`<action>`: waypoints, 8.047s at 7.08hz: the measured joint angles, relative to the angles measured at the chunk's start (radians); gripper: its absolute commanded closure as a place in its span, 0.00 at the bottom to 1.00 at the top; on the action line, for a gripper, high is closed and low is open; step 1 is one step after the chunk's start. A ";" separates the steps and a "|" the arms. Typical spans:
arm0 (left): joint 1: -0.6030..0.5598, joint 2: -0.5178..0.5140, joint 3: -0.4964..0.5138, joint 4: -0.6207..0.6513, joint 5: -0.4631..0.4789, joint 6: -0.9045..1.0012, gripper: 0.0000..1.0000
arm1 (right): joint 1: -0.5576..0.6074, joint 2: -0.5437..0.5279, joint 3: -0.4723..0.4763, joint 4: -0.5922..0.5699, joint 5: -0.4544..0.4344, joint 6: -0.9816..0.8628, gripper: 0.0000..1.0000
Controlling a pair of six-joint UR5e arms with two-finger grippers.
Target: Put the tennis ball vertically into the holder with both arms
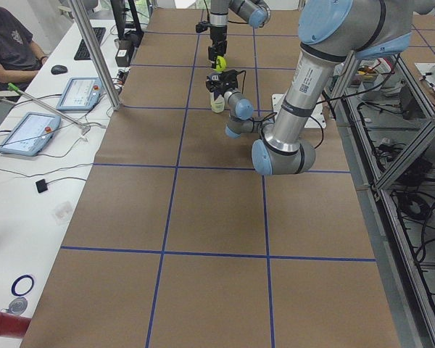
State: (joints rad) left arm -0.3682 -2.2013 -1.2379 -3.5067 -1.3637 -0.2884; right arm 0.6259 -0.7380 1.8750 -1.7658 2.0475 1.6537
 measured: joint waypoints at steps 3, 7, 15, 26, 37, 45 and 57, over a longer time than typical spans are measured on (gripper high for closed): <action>0.000 0.000 0.000 0.000 0.000 -0.001 0.12 | -0.003 -0.001 -0.003 0.000 -0.002 -0.002 0.01; 0.001 0.001 -0.006 0.000 0.004 -0.002 0.07 | -0.003 -0.005 0.003 0.000 -0.001 -0.003 0.01; -0.153 0.455 -0.421 0.061 0.116 -0.089 0.04 | 0.203 -0.281 0.058 0.003 0.012 -0.321 0.01; -0.891 0.462 -0.371 1.230 -0.756 -0.305 0.01 | 0.680 -0.707 -0.117 0.279 0.229 -1.128 0.01; -1.203 0.555 -0.370 1.837 -1.085 -0.087 0.01 | 0.898 -0.696 -0.388 0.260 0.330 -1.537 0.01; -1.219 0.709 -0.445 1.967 -0.998 0.160 0.01 | 0.898 -0.647 -0.435 0.253 0.322 -1.541 0.01; -1.123 0.719 -0.513 1.900 -0.908 0.171 0.00 | 0.833 -0.650 -0.422 0.122 0.284 -1.606 0.01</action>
State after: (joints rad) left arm -1.4916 -1.4819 -1.7508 -1.6070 -2.2718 -0.1174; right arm 1.4586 -1.3877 1.4526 -1.6441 2.3311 0.0480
